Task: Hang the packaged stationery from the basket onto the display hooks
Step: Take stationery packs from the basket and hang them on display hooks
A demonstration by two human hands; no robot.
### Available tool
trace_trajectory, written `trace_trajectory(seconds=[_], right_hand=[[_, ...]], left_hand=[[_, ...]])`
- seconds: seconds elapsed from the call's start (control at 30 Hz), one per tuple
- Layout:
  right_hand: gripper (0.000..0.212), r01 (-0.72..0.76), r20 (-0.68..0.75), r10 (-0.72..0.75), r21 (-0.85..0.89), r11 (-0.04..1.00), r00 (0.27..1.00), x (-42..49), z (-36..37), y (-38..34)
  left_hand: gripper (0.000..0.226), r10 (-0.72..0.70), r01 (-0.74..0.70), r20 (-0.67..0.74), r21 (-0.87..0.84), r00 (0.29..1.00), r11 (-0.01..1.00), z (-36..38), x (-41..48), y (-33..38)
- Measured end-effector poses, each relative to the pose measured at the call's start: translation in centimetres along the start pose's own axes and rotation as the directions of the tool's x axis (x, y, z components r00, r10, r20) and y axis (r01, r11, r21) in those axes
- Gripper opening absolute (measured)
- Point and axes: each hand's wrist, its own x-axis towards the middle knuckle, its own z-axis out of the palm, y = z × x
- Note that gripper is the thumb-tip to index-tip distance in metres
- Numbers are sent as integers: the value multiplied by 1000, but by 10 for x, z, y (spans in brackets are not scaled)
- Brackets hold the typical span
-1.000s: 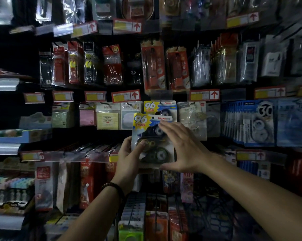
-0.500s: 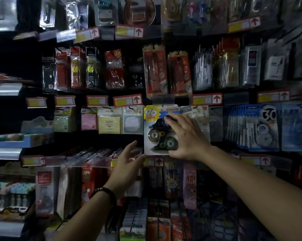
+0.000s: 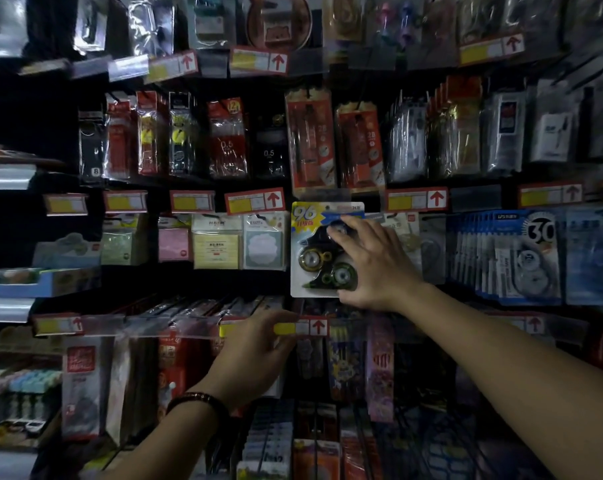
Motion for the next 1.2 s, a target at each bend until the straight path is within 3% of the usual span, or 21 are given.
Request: trace_trajectory(seconds=[0.13, 0.3, 0.7, 0.87, 1.07, 1.2], right_hand=[[115, 26, 46, -24, -50, 998, 999, 3, -4, 6], [115, 29, 98, -21, -77, 997, 995, 3, -2, 9], [108, -22, 262, 59, -140, 990, 963, 15, 8, -3], [81, -94, 255, 91, -4, 996, 963, -18, -1, -15], [34, -41, -4, 42, 192, 980, 999, -102, -2, -45], [19, -123, -11, 137, 365, 923, 991, -191, 17, -80]], left_hand=[[26, 89, -94, 42, 141, 995, 986, 5, -6, -9], [26, 71, -88, 88, 201, 994, 976, 8, -9, -12], [20, 82, -118, 182, 199, 980, 973, 13, -20, -5], [21, 34, -74, 227, 171, 973, 983, 22, -42, -1], [10, -46, 5, 377, 109, 925, 994, 58, -109, -12], [24, -103, 91, 484, 49, 869, 995, 102, -178, -26]])
